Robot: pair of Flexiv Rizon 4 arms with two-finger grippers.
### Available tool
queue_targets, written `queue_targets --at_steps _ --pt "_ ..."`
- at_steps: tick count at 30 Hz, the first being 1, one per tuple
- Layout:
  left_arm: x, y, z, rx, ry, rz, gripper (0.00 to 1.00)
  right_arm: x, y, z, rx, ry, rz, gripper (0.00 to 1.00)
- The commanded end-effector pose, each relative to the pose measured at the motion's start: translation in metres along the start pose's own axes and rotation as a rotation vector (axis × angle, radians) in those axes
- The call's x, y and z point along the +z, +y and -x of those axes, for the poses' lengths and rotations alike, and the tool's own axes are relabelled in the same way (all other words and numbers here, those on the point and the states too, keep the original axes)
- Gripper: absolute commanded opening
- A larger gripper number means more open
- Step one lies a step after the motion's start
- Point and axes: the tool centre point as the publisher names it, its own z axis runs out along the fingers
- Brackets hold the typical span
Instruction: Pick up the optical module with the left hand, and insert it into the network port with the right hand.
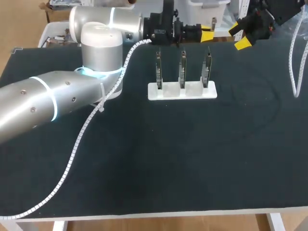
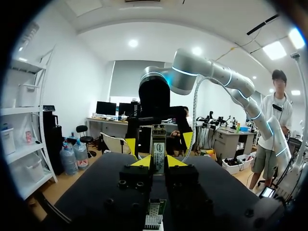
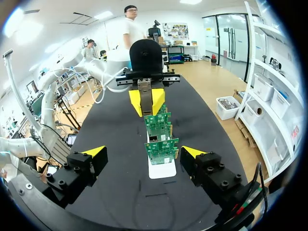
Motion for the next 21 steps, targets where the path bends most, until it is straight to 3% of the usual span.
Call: queue_targets --at_steps 1,21 --pt "0.0013 0.0022 -0.0014 -0.002 -0.001 -0.006 0.00 0.0004 0.0032 -0.0002 -0.001 0.000 -0.007 1.00" --pt "0.0020 -0.0004 -0.0051 -0.016 -0.002 -0.013 0.00 0.0004 0.0032 -0.0002 -0.001 0.000 -0.007 1.00"
